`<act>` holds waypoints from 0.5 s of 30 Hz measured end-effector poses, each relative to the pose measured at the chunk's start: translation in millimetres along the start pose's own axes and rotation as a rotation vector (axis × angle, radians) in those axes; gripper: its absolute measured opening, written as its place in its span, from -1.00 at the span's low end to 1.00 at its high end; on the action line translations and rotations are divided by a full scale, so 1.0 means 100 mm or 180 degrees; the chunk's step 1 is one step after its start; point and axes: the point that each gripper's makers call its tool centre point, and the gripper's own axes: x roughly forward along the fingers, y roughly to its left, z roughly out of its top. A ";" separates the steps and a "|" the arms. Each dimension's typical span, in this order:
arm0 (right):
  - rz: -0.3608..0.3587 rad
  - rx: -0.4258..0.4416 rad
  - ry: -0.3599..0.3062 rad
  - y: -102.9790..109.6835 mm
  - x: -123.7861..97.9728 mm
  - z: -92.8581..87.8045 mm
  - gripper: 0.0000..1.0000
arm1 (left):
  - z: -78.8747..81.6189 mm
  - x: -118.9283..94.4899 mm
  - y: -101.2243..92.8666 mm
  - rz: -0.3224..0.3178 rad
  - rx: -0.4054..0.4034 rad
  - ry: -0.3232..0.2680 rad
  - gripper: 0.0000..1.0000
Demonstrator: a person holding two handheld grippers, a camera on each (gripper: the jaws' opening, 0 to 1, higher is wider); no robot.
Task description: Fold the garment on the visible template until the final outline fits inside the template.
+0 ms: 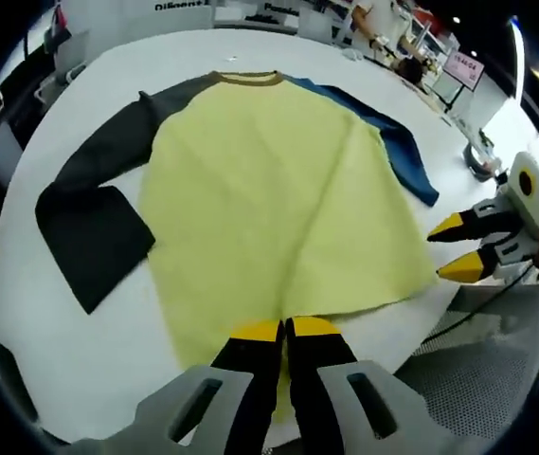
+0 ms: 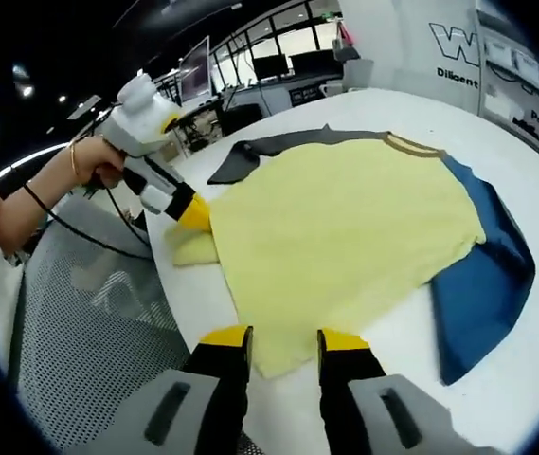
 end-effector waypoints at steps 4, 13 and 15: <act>-0.0130 0.0174 0.0076 -0.09 0.02 -0.05 -0.33 | 0.02 0.00 0.04 0.0020 -0.0071 -0.0028 -0.89; -0.0330 0.0424 0.0109 -0.22 0.01 -0.07 -0.33 | 0.15 0.02 0.24 0.0345 -0.0047 -0.0148 -0.89; -0.0322 0.0449 0.0106 -0.21 0.01 -0.07 -0.34 | 0.16 0.02 0.24 0.0344 -0.0032 -0.0147 -0.89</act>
